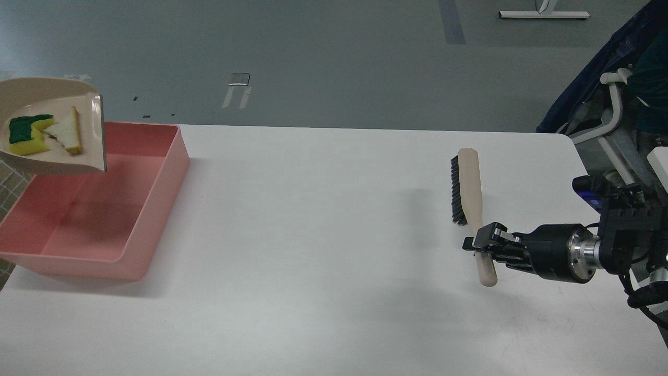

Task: Sweep and dump garbage into bin
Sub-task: 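Lift the dustpan with the left gripper and tip it over the pink bin, then lower the empty dustpan back onto the table with the left gripper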

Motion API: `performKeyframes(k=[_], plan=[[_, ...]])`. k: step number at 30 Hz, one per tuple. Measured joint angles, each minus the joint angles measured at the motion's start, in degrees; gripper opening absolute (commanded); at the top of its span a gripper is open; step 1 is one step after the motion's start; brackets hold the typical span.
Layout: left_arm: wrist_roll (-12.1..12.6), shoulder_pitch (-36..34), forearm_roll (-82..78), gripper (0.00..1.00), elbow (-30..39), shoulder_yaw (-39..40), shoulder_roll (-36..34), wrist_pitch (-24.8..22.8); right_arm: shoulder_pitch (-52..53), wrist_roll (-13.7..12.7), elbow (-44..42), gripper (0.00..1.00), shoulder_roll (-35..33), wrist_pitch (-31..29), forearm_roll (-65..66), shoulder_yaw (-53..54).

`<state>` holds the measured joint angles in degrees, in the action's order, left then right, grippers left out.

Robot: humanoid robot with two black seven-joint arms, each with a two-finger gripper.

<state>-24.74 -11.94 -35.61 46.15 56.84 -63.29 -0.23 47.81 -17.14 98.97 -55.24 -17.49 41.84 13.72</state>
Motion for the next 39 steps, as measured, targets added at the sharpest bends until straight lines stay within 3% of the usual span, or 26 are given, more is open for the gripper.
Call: performKeyframes(k=[2,5,26,30,34,39], plan=[[-2.1,0.7,-4.0,0.0,-0.2,-0.1,-0.9,-0.2,0.0,0.0,0.0,0.0,0.1,0.0,0.0,0.0],[-3.1,1.7,-9.3,0.0,-0.4,-0.1,-2.5,-0.2,-0.1,0.0,0.0,0.0,0.2,0.0,0.0,0.0],[-3.3,0.6,-21.6,0.0,-0.3,0.6,-8.6,1.8,-1.0,0.0,0.0,0.0,0.8,0.0,0.3,-0.2],[-3.3,-4.5,-17.2,0.0,-0.3,1.0,-8.6,2.3,-1.0,0.0,0.0,0.0,0.8,0.0,0.3,-0.2],[-3.3,-12.1,-9.3,0.0,-0.3,0.9,-8.8,-2.2,-1.0,0.0,0.0,0.0,0.8,0.0,0.3,-0.2],[0.2,-18.5,-4.6,0.0,2.1,0.9,-6.6,-6.2,-1.3,0.0,0.0,0.0,0.8,0.0,0.5,-0.3]])
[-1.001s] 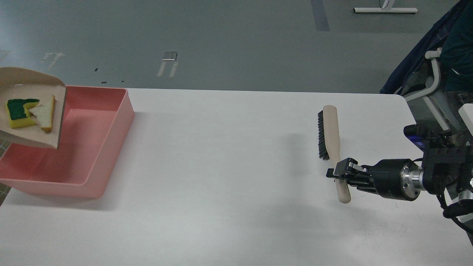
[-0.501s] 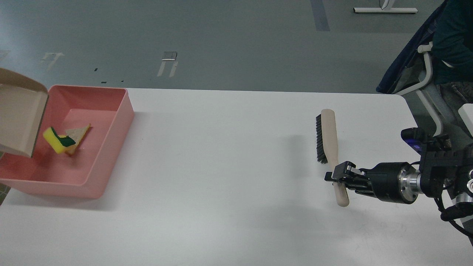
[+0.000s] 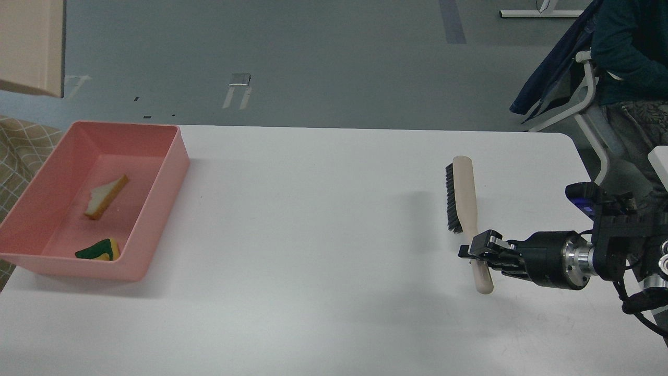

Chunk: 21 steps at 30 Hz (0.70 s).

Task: Sweep and dump garbage into bin
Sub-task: 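Lower the empty dustpan back onto the table with the left gripper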

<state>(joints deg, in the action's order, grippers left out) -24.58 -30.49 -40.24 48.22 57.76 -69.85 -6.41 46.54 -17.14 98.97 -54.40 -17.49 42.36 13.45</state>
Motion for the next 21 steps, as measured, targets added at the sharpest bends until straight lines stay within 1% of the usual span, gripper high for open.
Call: performKeyframes(k=[4,7,10,15,18,21], plan=[[2.3,-1.1,0.2,0.0,7.1,-0.4,5.8,0.7,-0.3,0.0,0.0,0.0,-0.2,0.0,0.4,0.0],[4.3,-0.6,-0.5,0.0,12.9,-1.0,10.0,3.4,-0.7,0.0,0.0,0.0,-0.9,0.0,0.5,0.0],[5.9,-0.2,-0.9,0.0,17.6,-3.7,14.6,7.1,-0.8,0.0,0.1,0.0,-2.3,0.0,0.5,0.2],[6.4,-0.2,-2.3,0.0,21.9,-10.8,22.6,13.4,-1.8,0.1,0.1,0.0,-3.2,0.0,0.5,0.1],[6.4,0.2,-5.1,0.0,22.7,-14.6,27.1,17.1,-2.1,0.1,0.1,0.0,-4.0,0.0,0.6,0.1],[6.4,1.8,-6.4,0.0,22.8,-16.5,30.7,19.4,-2.2,0.1,0.1,0.0,-4.2,0.0,0.6,0.1]])
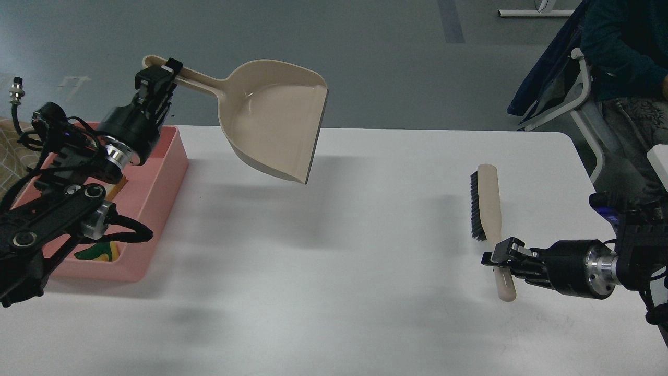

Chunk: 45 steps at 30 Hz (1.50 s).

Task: Sweep and dump garbage into bin
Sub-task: 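Lower the empty dustpan back onto the table with the left gripper, then release the dustpan handle and withdraw the left gripper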

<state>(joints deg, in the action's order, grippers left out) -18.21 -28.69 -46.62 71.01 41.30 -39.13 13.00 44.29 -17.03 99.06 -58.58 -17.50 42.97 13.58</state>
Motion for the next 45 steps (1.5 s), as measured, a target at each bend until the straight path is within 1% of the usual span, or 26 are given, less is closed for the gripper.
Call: performKeyframes(k=[4,10,15,22,31,41,42,44,45], plan=[[0.0,4.1,-1.4,0.0,0.0,-0.3,4.6,0.8,-0.6,0.0,0.0,0.0,0.0,0.0,0.0,0.0],[-0.2,9.2,-5.5,0.0,0.0,-0.2,9.3,2.7,-0.8,0.0,0.0,0.0,-0.1,0.0,0.0,0.0],[-0.2,11.4,-8.8,0.0,-0.6,0.0,12.8,4.2,-0.9,0.0,0.0,0.0,0.1,0.0,0.0,0.0],[-0.1,12.0,-10.3,0.0,-1.8,0.0,15.7,5.7,-0.9,0.0,0.0,0.0,0.4,0.0,0.0,0.1],[-0.1,12.0,-12.3,0.0,-5.9,-0.5,18.6,6.6,-0.9,0.0,0.0,0.0,0.4,0.0,0.0,0.2],[-0.4,11.6,-14.2,0.0,-6.8,-0.6,18.4,6.8,-0.9,0.0,0.0,0.0,0.5,0.0,0.0,0.2],[-0.4,11.6,-14.2,0.01,-6.9,-0.6,18.4,6.8,-0.9,0.0,0.0,0.0,0.5,0.0,0.0,0.2],[-0.5,11.6,-14.2,0.09,-7.1,-0.6,18.4,6.8,-0.9,0.0,0.0,0.0,0.6,0.0,0.0,0.2],[-0.6,11.6,-14.2,0.11,-7.3,-0.6,18.4,6.8,-0.9,0.0,0.0,0.0,0.6,0.0,0.0,0.2]])
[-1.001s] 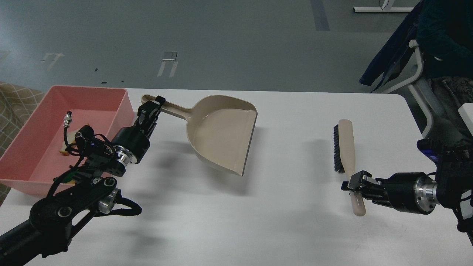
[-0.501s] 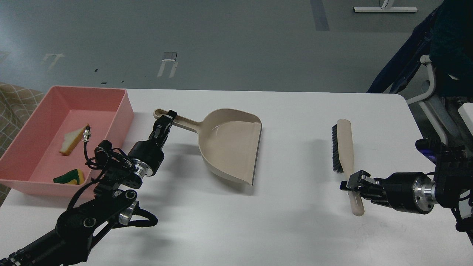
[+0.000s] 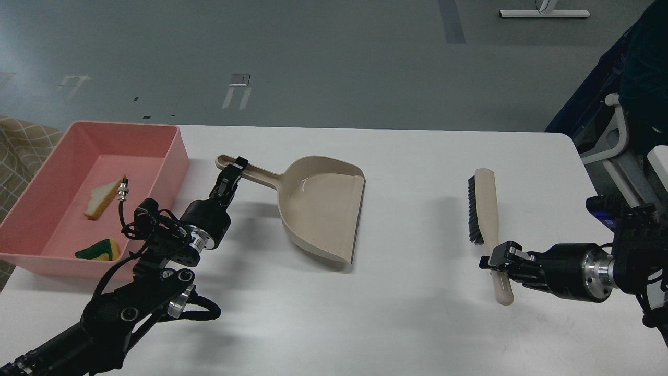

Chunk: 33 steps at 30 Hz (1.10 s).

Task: Sweep and dump garbage into bin
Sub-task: 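Release the dustpan handle and withdraw the left gripper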

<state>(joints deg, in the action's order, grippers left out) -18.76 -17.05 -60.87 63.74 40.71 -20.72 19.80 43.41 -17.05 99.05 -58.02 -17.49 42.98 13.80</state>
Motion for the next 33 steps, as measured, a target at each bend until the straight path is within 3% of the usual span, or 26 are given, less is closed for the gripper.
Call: performKeyframes(k=[3,5,6,8,9,11,18,33], plan=[[-0.1,0.1,0.0,0.21,-0.3,0.0,0.1,0.0,0.0,0.0,0.0,0.0,0.0,0.0,0.0,0.0],[-0.2,0.1,0.0,0.45,-0.4,0.0,0.2,0.0,0.0,0.0,0.0,0.0,0.0,0.0,0.0,0.0],[-0.2,0.1,0.0,0.51,-0.4,0.1,0.3,0.0,0.0,0.0,0.0,0.0,0.0,0.0,0.0,0.0],[-0.2,0.1,0.0,0.73,-0.4,0.1,0.4,0.0,0.0,0.0,0.0,0.0,0.0,0.0,0.0,0.0],[-0.2,0.1,0.0,0.73,-0.4,0.1,0.4,0.0,0.0,0.0,0.0,0.0,0.0,0.0,0.0,0.0],[-0.3,0.1,0.0,0.84,-0.5,0.1,0.3,0.0,0.0,0.0,0.0,0.0,0.0,0.0,0.0,0.0],[-0.6,0.3,-0.2,0.97,-0.5,0.0,0.0,-0.1,0.0,0.0,0.0,0.0,0.0,0.0,0.0,0.1],[-2.1,5.6,-2.9,0.97,0.3,-1.4,-1.4,-0.6,0.0,0.0,0.0,0.0,0.0,0.0,0.0,0.0]])
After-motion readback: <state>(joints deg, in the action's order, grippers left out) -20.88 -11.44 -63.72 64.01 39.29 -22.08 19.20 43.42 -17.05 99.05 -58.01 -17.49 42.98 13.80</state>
